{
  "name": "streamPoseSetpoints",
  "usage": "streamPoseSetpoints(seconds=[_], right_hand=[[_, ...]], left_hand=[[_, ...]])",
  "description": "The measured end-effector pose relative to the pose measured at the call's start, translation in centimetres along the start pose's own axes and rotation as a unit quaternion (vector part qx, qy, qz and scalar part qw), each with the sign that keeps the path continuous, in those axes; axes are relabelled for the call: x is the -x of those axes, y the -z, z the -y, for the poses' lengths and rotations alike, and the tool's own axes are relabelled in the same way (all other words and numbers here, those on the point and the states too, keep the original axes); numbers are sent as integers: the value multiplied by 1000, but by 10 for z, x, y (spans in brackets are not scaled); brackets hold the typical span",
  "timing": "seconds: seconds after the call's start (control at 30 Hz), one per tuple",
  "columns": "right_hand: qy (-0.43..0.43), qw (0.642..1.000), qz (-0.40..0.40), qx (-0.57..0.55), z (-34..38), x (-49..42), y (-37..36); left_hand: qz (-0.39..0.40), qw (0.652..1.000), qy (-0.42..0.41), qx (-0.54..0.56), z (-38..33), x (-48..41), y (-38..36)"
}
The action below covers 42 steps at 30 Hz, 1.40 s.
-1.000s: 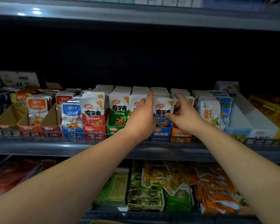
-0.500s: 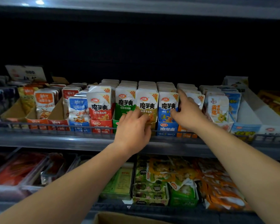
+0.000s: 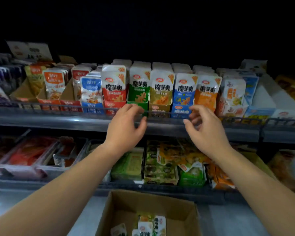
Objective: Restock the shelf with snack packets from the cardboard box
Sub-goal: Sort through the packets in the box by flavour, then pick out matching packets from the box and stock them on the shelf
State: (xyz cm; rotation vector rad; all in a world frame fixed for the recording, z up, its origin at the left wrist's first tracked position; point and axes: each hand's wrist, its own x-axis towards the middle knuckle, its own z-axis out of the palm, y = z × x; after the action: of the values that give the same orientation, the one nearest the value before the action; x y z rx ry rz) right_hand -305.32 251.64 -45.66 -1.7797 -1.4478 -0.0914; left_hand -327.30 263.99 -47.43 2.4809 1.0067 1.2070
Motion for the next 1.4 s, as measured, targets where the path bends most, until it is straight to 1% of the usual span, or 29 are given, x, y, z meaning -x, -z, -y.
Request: streamPoseSetpoints(seconds=[0.17, 0.23, 0.3, 0.37, 0.47, 0.6, 0.7, 0.73, 0.83, 0.87, 0.93, 1.07, 1.17, 1.23, 1.3, 1.37, 1.4], right_hand=[[-16, 993, 119, 2, -13, 76, -58], [-40, 982, 182, 17, -29, 111, -86], [-92, 961, 261, 12, -50, 145, -115], [-132, 938, 320, 27, -74, 178, -143], [-161, 908, 383, 55, -107, 224, -180], [-233, 867, 436, 60, -139, 275, -227], [-295, 854, 424, 58, -159, 298, -257], [-324, 851, 408, 62, -165, 301, -265], [-428, 845, 317, 46, -178, 301, -284], [-461, 835, 298, 42, -180, 300, -288], [-500, 819, 281, 26, -181, 298, -296], [-528, 805, 270, 10, -187, 301, -307], [-565, 791, 234, -34, -193, 301, -312], [-572, 787, 226, -49, -196, 301, -311], [-553, 800, 226, -51, -199, 303, -308], [-517, 825, 224, -40, -199, 305, -300], [-488, 842, 231, -17, -196, 305, -293]], left_hand=[[34, 993, 106, 37, 50, 80, -15], [66, 986, 148, 35, 75, 121, -28], [117, 972, 202, 33, 99, 164, -41], [144, 954, 259, 32, 121, 203, -53], [161, 932, 323, 23, 141, 245, -70], [181, 911, 367, 53, 156, 280, -89], [200, 893, 386, 113, 158, 297, -94], [198, 891, 391, 122, 157, 300, -95], [193, 882, 410, 127, 152, 305, -98], [191, 882, 413, 126, 151, 305, -98], [190, 882, 414, 124, 152, 306, -99], [193, 885, 408, 117, 153, 306, -99], [195, 887, 403, 111, 153, 306, -100], [195, 888, 402, 109, 154, 306, -100], [195, 889, 399, 114, 155, 306, -100], [198, 889, 397, 114, 154, 306, -100], [199, 889, 397, 113, 154, 305, -99]])
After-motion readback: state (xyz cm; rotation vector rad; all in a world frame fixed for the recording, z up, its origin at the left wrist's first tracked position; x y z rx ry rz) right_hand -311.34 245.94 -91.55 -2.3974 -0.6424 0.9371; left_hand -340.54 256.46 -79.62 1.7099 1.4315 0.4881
